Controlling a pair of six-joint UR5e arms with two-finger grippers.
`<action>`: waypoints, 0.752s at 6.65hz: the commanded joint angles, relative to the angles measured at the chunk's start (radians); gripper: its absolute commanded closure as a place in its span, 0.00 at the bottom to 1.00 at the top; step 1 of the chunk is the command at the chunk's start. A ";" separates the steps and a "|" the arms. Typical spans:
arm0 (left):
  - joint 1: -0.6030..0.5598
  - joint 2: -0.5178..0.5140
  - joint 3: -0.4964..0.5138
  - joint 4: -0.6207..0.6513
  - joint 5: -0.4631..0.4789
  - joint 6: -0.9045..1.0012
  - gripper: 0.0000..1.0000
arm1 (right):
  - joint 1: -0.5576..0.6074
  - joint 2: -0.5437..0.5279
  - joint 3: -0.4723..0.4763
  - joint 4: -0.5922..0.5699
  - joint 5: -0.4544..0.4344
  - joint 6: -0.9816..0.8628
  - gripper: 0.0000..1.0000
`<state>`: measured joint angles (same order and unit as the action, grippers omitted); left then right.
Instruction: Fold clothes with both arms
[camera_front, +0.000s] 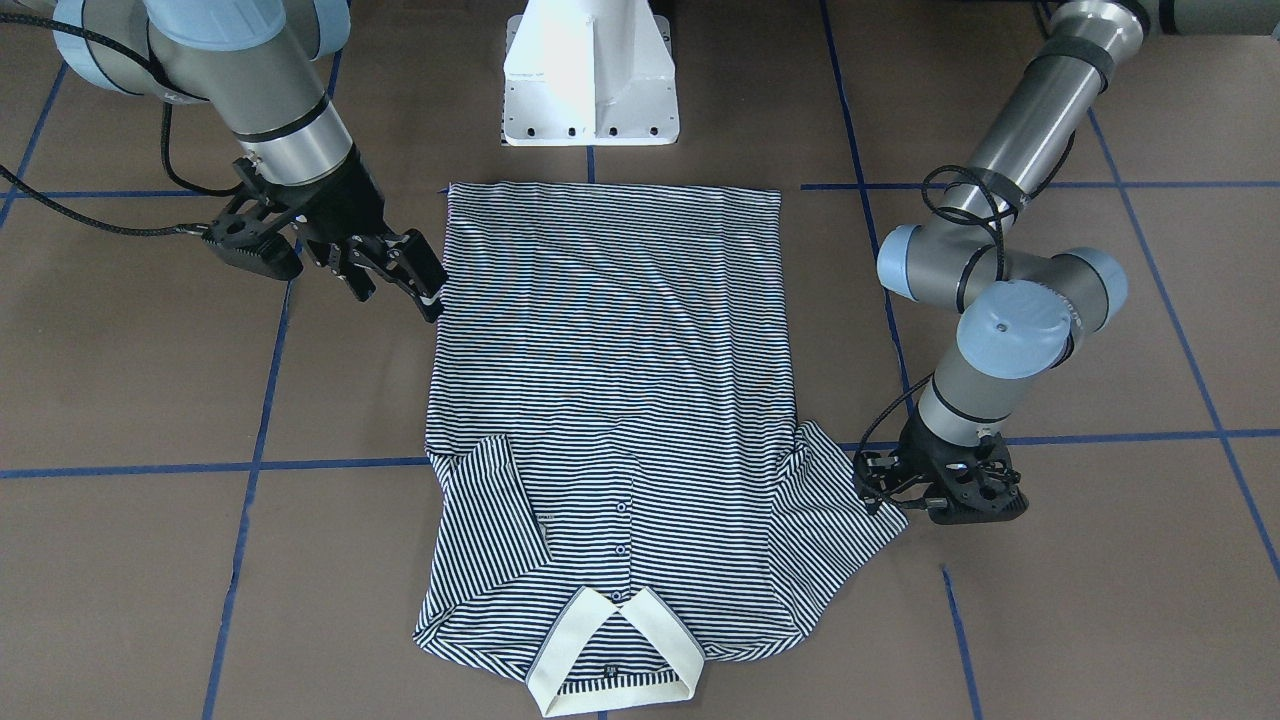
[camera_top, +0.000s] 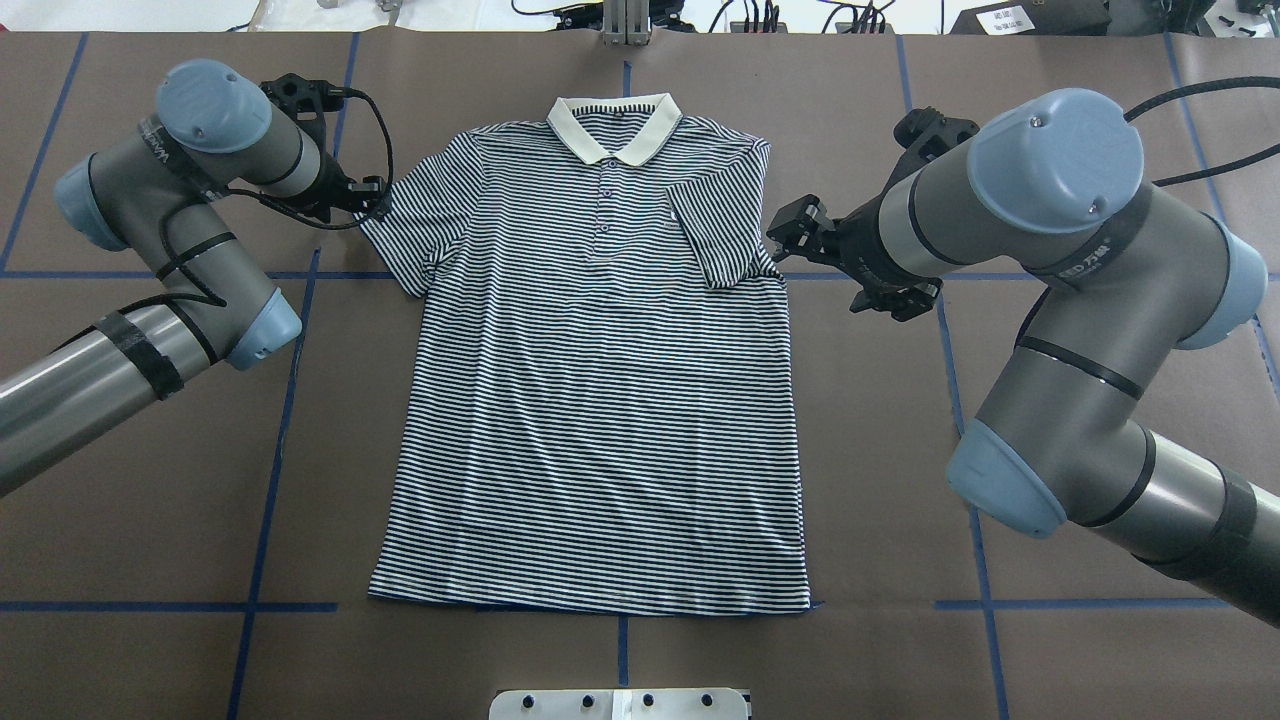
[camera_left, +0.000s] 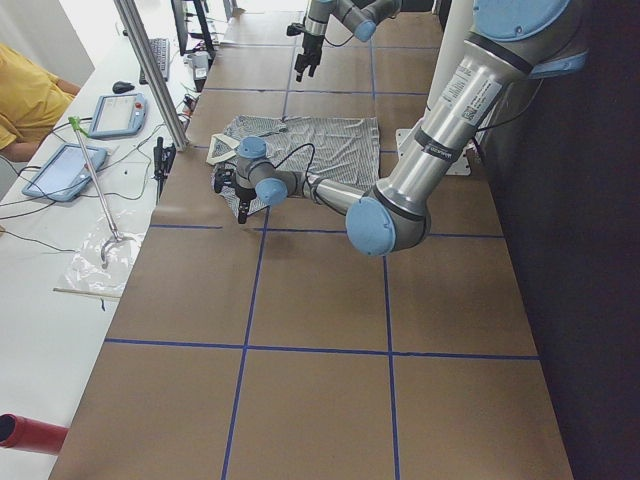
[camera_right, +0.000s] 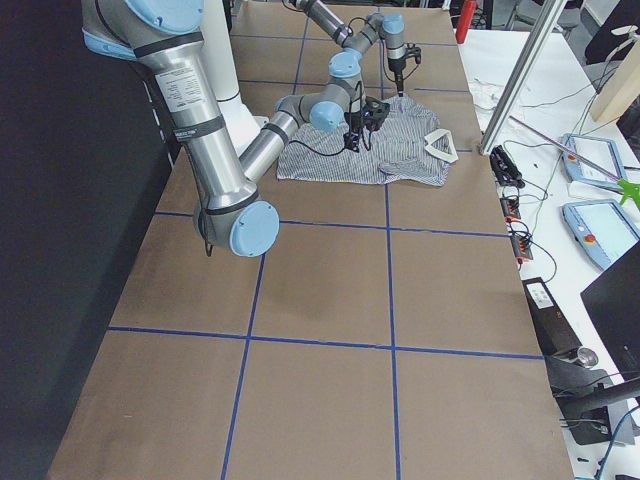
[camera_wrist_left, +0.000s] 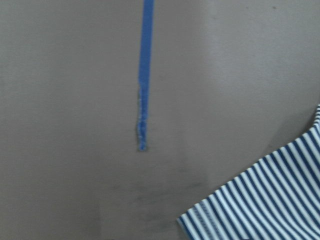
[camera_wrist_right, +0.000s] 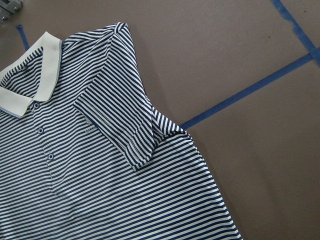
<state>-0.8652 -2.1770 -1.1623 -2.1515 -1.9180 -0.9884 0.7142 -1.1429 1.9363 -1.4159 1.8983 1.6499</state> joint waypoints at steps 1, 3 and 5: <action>0.009 -0.004 0.013 -0.011 0.016 -0.001 0.99 | -0.007 -0.008 -0.004 -0.002 -0.008 -0.004 0.00; 0.009 -0.012 0.012 -0.010 0.016 -0.004 1.00 | -0.015 -0.008 -0.004 -0.002 -0.011 -0.004 0.00; 0.006 -0.061 -0.016 0.021 -0.040 -0.018 1.00 | -0.021 -0.006 -0.002 -0.002 -0.013 -0.004 0.00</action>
<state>-0.8576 -2.2114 -1.1612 -2.1475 -1.9200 -0.9959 0.6953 -1.1494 1.9330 -1.4174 1.8858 1.6460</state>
